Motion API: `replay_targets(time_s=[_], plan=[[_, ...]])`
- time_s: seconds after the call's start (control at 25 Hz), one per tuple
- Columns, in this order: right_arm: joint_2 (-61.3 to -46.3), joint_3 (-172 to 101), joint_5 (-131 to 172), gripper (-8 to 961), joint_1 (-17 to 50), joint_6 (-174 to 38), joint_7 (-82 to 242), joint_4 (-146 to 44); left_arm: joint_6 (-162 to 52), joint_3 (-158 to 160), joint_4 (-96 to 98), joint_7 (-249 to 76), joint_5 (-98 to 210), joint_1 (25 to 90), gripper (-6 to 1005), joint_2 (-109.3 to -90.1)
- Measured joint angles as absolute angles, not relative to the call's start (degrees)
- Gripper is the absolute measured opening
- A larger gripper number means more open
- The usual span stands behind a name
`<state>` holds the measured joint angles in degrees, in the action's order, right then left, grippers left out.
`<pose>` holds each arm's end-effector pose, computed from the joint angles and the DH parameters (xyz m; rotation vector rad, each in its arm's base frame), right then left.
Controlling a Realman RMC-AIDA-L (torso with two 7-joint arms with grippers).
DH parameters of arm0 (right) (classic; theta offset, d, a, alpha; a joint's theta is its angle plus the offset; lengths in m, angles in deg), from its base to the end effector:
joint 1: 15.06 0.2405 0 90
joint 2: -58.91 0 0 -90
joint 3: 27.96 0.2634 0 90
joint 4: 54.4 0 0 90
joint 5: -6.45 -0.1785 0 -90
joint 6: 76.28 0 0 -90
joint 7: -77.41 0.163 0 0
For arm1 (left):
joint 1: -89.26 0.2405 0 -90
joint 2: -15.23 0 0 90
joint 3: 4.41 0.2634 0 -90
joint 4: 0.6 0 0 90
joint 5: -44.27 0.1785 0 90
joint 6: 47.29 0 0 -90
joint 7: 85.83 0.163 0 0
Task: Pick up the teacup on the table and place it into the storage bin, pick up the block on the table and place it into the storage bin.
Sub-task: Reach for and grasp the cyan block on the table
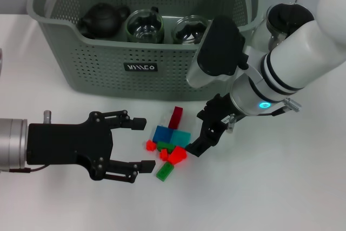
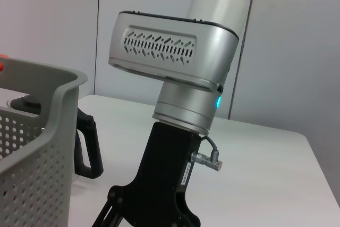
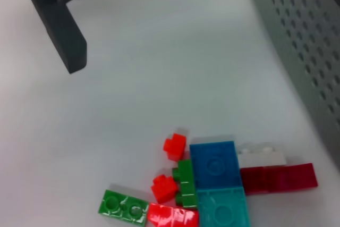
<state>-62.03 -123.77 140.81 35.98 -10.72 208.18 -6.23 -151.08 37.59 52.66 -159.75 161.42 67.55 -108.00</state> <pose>0.1545 0.3544 -0.1194 -2.8940 0.3989 -0.4826 -0.2369 0.2565 -0.0175 -2.8947 -0.3388 -0.6900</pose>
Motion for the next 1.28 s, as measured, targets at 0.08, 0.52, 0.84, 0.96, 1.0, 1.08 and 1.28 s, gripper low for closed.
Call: replay_targets(time_s=[0.08, 0.52, 0.84, 0.96, 1.0, 1.08, 1.28], plan=[[-62.03, -124.23, 140.45, 945, 36.10, -11.23, 208.09, -6.66, -151.08, 37.63, 52.66, -159.75, 161.42, 67.55, 876, -108.00], [-62.03, -126.14, 140.39, 944, 36.21, -13.85, 208.14, -7.59, -151.05, 37.85, 52.66, -159.75, 161.42, 67.55, 876, -108.00], [-62.10, -127.65, 139.97, 944, 36.17, -14.96, 208.26, -8.16, -150.99, 37.85, 52.66, -159.75, 161.42, 67.55, 876, -108.07], [-62.12, -127.81, 139.92, 944, 36.17, -14.96, 208.28, -8.17, -150.99, 37.91, 52.66, -159.75, 161.42, 67.55, 876, -108.08], [-62.12, -127.87, 139.91, 944, 36.17, -14.96, 208.28, -8.18, -150.99, 37.93, 52.66, -159.75, 161.42, 67.55, 876, -108.08], [-62.12, -127.99, 139.90, 944, 36.14, -15.03, 208.28, -8.18, -150.99, 37.94, 52.66, -159.75, 161.42, 67.55, 876, -108.08], [-62.12, -128.11, 139.87, 944, 36.07, -15.53, 208.59, -8.17, -151.00, 37.96, 52.66, -159.75, 161.42, 67.55, 875, -108.09]])
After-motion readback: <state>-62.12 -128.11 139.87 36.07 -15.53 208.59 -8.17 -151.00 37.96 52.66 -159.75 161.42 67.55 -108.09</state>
